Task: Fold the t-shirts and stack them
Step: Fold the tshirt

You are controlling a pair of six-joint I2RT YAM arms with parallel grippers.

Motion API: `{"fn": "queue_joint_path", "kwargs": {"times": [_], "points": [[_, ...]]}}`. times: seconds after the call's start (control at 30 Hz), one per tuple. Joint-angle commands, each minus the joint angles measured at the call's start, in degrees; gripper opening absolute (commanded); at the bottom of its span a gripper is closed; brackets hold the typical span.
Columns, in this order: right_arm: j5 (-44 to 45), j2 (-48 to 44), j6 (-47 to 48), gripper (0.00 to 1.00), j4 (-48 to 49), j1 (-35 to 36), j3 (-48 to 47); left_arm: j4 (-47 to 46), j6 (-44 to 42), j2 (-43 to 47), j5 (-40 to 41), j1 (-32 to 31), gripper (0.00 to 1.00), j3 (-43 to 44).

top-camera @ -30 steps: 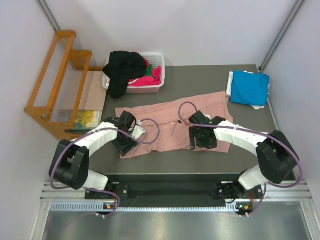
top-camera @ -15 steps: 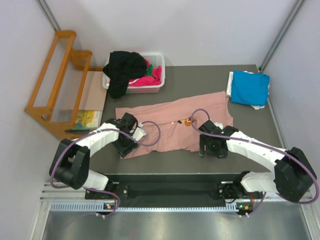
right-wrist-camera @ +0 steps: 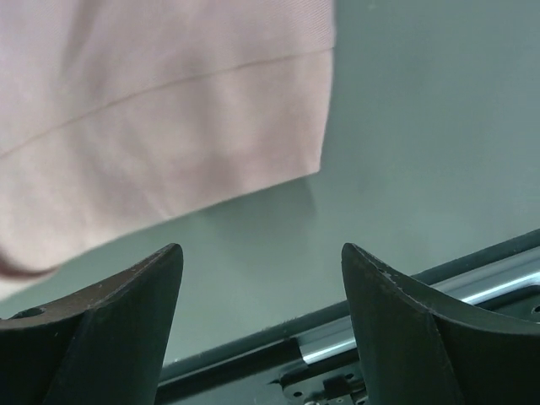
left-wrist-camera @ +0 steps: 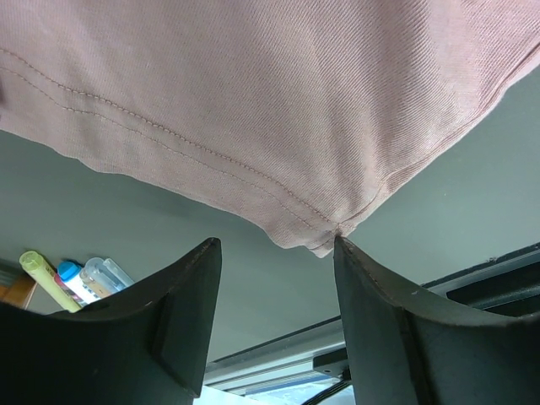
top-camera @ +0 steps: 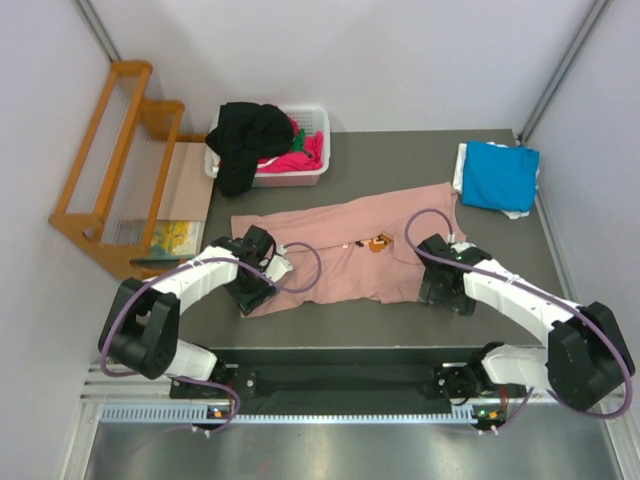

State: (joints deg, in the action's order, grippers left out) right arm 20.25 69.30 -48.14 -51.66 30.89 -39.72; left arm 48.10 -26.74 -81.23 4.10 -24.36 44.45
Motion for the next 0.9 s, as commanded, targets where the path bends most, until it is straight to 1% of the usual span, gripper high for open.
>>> {"fn": "queue_joint_path", "kwargs": {"times": [0.0,0.3,0.5,0.53,0.73,0.87], "points": [[2.1,1.2,-0.2,0.76,2.6,-2.9,0.3,-0.3,0.0,2.0,0.6,-0.2,0.61,-0.6],[-1.3,5.4,2.4,0.74,9.9,-9.1,3.3,-1.6,0.7,3.3,1.3,-0.2,0.60,-0.7],[-2.8,7.1,3.5,0.65,12.0,-11.2,1.6,-2.1,1.1,2.6,1.1,-0.2,0.60,-0.9],[-2.8,7.3,3.8,0.61,12.1,-11.8,1.3,-2.0,1.2,2.7,1.1,-0.2,0.59,-0.9],[-2.3,7.1,5.4,0.49,12.9,-13.8,0.9,-2.1,1.3,2.3,0.6,-0.2,0.59,-0.4],[-1.4,6.9,6.6,0.47,12.6,-15.1,0.4,-2.2,1.6,2.0,-0.3,-0.2,0.59,-0.1]]}}
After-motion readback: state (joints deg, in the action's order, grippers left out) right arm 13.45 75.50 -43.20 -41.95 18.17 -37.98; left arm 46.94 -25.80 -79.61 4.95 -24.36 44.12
